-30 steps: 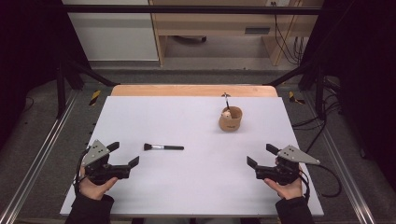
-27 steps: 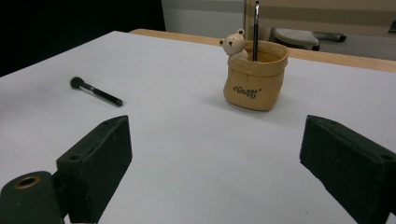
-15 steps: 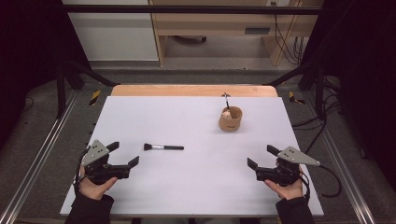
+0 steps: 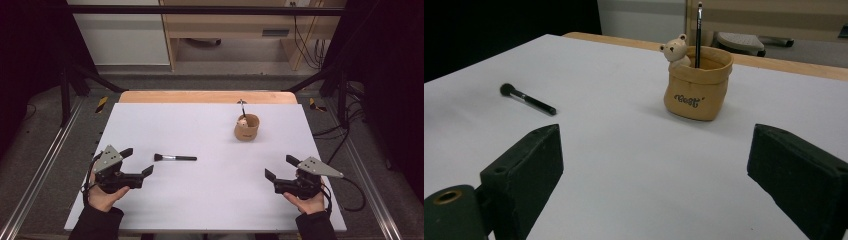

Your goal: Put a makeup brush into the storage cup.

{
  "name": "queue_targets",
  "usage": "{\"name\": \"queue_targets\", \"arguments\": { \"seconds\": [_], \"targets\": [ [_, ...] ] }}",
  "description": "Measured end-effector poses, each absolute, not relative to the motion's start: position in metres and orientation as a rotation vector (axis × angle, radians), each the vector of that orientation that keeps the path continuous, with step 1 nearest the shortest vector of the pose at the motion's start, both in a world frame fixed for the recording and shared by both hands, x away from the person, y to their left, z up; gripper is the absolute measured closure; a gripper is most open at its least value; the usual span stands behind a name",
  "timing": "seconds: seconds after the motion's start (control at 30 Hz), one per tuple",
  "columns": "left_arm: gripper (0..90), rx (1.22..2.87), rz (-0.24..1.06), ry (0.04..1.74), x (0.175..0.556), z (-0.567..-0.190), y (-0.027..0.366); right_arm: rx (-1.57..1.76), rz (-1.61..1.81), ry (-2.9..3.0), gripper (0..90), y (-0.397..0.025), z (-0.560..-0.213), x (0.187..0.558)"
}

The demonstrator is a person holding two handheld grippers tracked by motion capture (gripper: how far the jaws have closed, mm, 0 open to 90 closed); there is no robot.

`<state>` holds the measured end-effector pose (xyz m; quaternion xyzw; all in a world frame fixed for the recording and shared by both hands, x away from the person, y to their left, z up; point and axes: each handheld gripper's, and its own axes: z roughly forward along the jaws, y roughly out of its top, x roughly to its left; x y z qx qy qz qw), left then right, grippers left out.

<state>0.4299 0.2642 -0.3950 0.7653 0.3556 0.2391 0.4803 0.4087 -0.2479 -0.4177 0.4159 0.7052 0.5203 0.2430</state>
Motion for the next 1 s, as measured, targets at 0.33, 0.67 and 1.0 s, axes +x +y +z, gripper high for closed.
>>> {"name": "queue_targets", "arguments": {
  "seconds": [0.33,0.67,1.0],
  "targets": [
    [6.9,1.928,0.593,0.826,0.439,-0.385,0.252,1.132,1.417,1.933,8.0,-0.246,-0.417,0.408],
    [7.0,1.993,0.588,0.812,0.450,-0.382,0.246,1.123,1.418,1.942,8.0,-0.243,-0.416,0.408],
    [7.3,2.053,0.577,0.794,0.464,-0.381,0.236,1.118,1.421,1.948,8.0,-0.240,-0.417,0.408]
  ]
}}
